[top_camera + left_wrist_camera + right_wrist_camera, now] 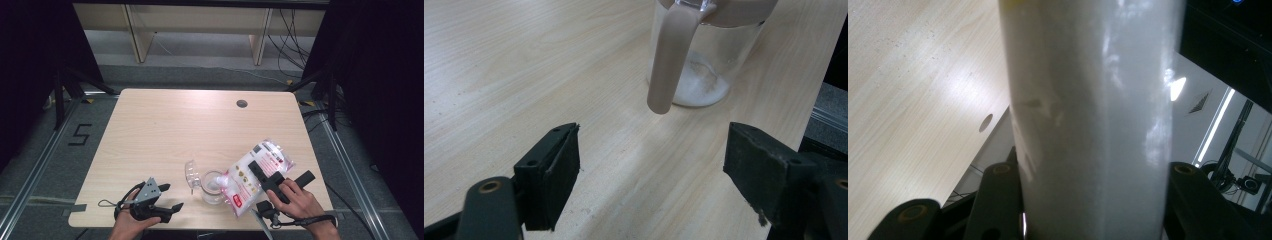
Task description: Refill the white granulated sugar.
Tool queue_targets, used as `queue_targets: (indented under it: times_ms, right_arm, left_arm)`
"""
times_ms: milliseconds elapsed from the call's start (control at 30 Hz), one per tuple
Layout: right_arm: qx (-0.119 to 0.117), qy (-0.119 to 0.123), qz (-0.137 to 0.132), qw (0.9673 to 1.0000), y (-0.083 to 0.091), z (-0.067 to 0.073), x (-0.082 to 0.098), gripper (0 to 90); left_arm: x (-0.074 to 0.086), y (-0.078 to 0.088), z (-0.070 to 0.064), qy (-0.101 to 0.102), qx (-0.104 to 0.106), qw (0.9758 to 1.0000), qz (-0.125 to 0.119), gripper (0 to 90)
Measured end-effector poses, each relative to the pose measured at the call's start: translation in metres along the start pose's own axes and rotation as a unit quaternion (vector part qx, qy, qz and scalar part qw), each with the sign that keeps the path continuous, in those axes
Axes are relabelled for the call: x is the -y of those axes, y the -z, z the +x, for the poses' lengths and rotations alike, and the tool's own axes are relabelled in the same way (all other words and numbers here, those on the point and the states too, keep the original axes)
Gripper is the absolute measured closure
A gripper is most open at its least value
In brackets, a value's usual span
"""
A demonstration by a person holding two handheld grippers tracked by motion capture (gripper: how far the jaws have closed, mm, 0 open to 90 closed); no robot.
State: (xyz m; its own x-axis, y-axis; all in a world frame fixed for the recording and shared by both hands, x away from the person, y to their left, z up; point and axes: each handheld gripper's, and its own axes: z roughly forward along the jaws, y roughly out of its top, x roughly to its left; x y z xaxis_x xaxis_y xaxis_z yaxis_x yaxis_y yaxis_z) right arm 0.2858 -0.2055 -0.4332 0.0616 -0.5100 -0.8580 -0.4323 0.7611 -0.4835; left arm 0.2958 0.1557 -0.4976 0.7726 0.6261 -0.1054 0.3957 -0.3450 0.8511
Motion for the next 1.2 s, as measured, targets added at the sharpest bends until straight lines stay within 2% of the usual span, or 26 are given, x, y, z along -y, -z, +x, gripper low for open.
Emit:
queue_targets:
  times_ms: [367, 400, 733, 967, 1033, 1100, 1200]
  right_arm:
    - [0.000, -0.001, -0.001, 1.0000, 0.0000, 0.0000, 0.0002, 60.5]
    - [0.012, -0.001, 0.000, 0.9999, 0.0004, 0.0008, 0.0001, 60.5]
    - [0.013, -0.011, 0.002, 0.9999, 0.0009, 0.0020, 0.0001, 60.7]
    - [0.013, -0.004, 0.000, 0.9999, 0.0007, 0.0007, 0.0003, 60.9]
    - [0.014, -0.008, 0.001, 0.9999, 0.0009, 0.0013, 0.0001, 60.9]
    - [0.014, -0.005, 0.001, 0.9999, 0.0008, 0.0009, 0.0002, 60.9]
    - [0.015, -0.002, 0.000, 0.9999, 0.0009, 0.0000, 0.0003, 61.1]
  left_arm:
    - [-0.0004, 0.0004, -0.0002, 0.001, 0.002, 1.0000, 0.003, 22.0]
    - [-0.0004, 0.0004, -0.0002, 0.001, 0.002, 1.0000, 0.002, 22.0]
    - [-0.0004, 0.0005, -0.0002, 0.001, 0.002, 1.0000, 0.003, 22.0]
    - [-0.0006, 0.0011, -0.0007, 0.001, 0.000, 1.0000, 0.003, 22.0]
    - [-0.0009, 0.0021, 0.0013, -0.011, -0.004, 0.9998, 0.014, 22.0]
    - [-0.0004, 0.0007, -0.0004, 0.001, 0.001, 1.0000, 0.002, 22.0]
    - [-0.0006, 0.0011, -0.0005, 0.001, 0.000, 1.0000, 0.003, 22.0]
